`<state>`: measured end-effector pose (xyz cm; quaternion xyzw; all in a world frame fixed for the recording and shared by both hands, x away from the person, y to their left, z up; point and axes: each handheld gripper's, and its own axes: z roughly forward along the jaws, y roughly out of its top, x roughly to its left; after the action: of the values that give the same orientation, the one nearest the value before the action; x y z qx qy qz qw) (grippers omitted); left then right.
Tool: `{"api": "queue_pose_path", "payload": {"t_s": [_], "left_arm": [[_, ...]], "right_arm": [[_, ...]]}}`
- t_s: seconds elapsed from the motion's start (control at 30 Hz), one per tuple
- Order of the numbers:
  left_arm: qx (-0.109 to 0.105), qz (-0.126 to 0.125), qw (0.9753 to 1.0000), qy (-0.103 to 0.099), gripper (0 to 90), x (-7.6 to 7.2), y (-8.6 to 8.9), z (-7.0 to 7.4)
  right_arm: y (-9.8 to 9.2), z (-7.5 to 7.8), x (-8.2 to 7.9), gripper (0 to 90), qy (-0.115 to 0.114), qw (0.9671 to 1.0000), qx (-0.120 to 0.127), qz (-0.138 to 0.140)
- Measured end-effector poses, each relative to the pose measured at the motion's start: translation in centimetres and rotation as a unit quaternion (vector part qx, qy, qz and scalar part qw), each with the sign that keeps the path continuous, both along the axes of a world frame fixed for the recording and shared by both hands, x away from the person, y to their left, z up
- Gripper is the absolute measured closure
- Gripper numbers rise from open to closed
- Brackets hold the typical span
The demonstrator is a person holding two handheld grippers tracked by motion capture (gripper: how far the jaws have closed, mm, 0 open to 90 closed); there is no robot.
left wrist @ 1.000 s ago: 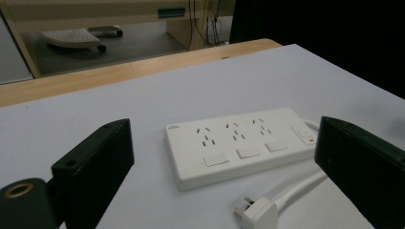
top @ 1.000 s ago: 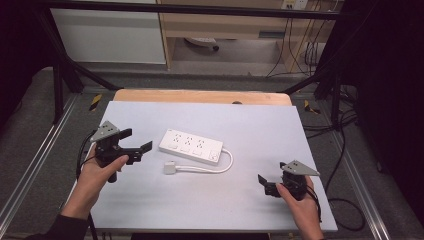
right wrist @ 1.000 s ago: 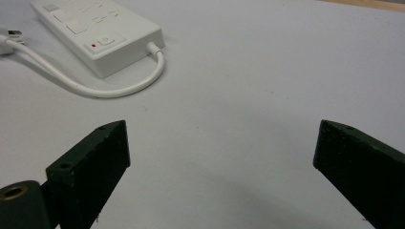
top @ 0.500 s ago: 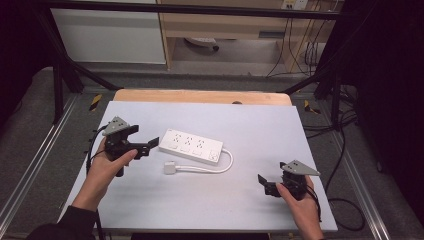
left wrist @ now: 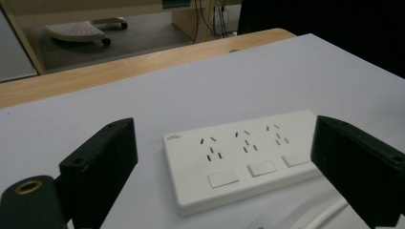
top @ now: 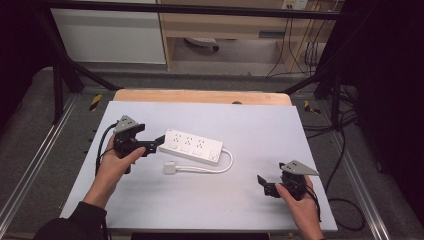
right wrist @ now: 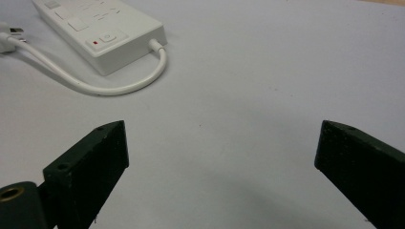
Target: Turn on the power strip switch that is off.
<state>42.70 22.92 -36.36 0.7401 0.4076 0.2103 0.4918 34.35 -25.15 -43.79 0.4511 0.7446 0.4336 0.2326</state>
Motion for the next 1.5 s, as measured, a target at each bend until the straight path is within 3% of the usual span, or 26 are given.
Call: {"api": "queue_pose_path", "payload": {"t_s": [0.5,0.8,1.33,1.5], "left_arm": [[0.006,-0.001,0.9999,0.016,14.5,1.4,-1.1,-0.9],[0.002,0.004,0.9998,0.021,6.7,2.1,-1.6,-1.4],[0.025,-0.008,0.9987,0.043,7.2,3.1,-3.1,-2.8],[0.035,-0.008,0.9983,0.046,14.3,3.4,-3.6,-3.3]], "right_arm": [[0.0,0.0,0.0,4.6,0.002,1.0000,-0.002,-0.002],[-0.2,0.0,0.1,4.5,0.006,1.0000,0.004,-0.005],[-0.2,-0.1,0.1,5.0,0.010,0.9999,0.005,0.001],[-0.2,-0.1,0.0,5.3,0.012,0.9999,0.005,0.001]]}}
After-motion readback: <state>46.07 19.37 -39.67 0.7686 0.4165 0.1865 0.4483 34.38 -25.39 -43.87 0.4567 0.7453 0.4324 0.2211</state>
